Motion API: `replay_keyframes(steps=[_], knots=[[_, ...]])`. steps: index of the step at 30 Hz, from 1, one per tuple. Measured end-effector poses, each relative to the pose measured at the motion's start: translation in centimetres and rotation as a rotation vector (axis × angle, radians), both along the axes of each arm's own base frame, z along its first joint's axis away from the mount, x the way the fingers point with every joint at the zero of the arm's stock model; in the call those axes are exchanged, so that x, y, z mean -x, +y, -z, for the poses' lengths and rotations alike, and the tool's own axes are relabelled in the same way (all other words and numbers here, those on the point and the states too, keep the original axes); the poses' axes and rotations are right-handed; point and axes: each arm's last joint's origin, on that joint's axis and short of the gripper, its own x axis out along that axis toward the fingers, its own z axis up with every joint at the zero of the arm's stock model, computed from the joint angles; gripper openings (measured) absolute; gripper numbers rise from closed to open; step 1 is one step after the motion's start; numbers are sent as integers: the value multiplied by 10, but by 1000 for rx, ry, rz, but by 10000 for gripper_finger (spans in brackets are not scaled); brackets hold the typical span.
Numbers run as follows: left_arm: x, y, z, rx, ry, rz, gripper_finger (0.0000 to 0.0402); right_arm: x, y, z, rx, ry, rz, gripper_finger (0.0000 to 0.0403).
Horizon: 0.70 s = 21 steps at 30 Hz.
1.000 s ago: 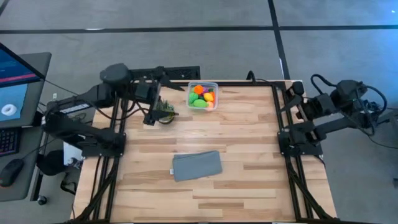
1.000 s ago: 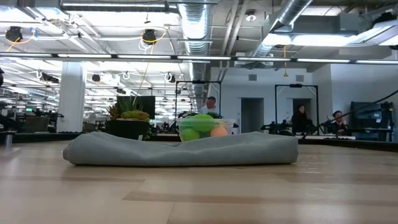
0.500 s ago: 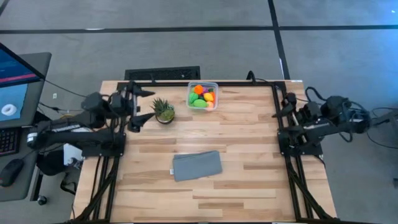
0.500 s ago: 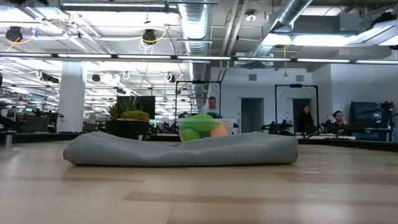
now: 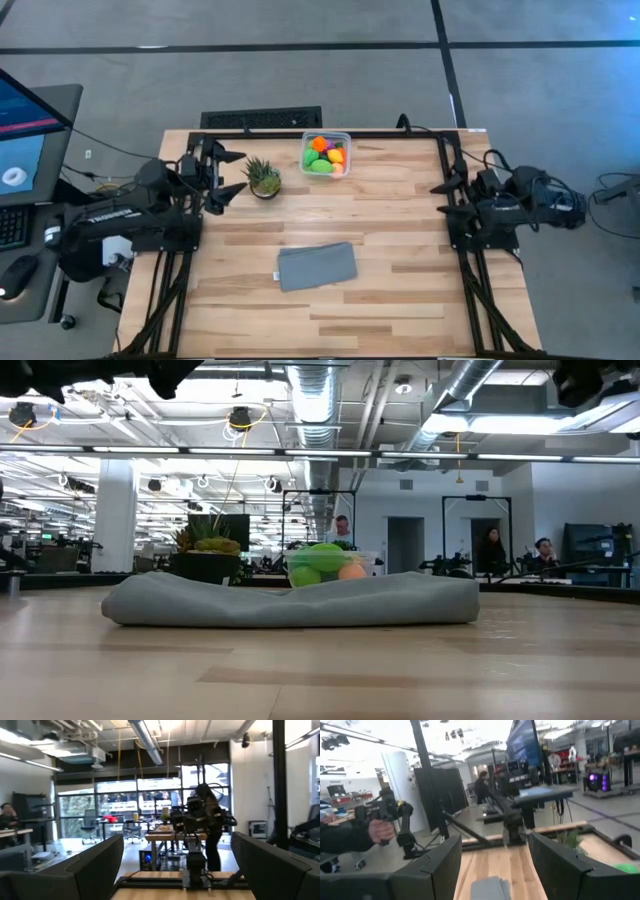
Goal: Pick and placing Produce into tupperware
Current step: Return to Home Position
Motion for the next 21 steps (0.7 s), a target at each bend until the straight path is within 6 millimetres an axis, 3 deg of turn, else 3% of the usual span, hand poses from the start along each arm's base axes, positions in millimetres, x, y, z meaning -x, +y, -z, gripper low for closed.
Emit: replay_keyframes(steps=[10, 15, 21], knots=[[3, 8, 4, -3, 43, 78, 360, 11, -3, 7, 30, 23, 24, 256], [5, 6, 32, 47, 66, 90, 360, -2, -4, 27, 38, 64, 33, 256], [24, -2, 67, 46, -111, 66, 360, -18, -6, 51, 27, 53, 48, 256]])
